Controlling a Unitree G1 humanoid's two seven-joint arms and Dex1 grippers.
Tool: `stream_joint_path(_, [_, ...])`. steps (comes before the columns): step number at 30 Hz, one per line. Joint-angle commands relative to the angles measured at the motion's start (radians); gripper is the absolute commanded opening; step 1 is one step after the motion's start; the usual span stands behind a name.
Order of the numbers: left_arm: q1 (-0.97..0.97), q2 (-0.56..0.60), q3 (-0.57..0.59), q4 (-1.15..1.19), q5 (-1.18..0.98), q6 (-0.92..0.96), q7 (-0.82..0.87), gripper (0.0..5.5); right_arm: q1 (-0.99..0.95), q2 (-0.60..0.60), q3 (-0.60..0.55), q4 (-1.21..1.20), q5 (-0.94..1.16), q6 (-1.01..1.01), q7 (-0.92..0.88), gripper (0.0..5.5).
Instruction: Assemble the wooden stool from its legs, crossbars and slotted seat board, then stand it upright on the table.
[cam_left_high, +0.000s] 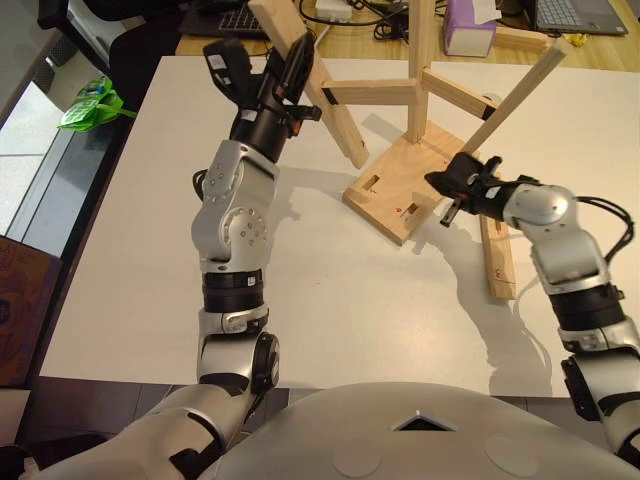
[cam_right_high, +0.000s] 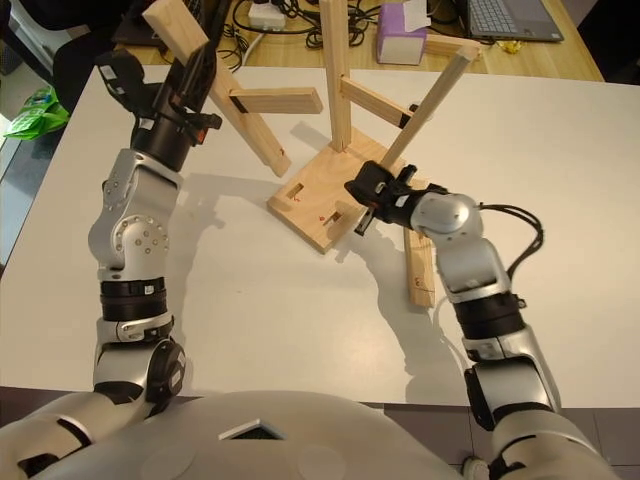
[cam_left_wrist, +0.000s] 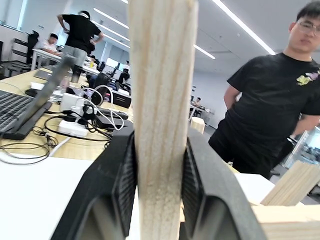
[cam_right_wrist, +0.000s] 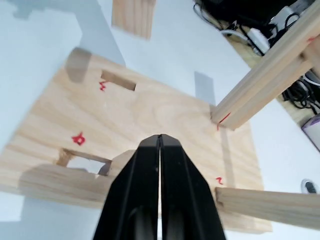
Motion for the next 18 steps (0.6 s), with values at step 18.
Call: stream_joint_path(18, [0.092, -0.058, -0.176, -0.115, 0.174, 0.109, 0.087, 1.02, 0.420, -0.297, -0.178, -0.300, 0.151, 0.104, 0.140, 0.00])
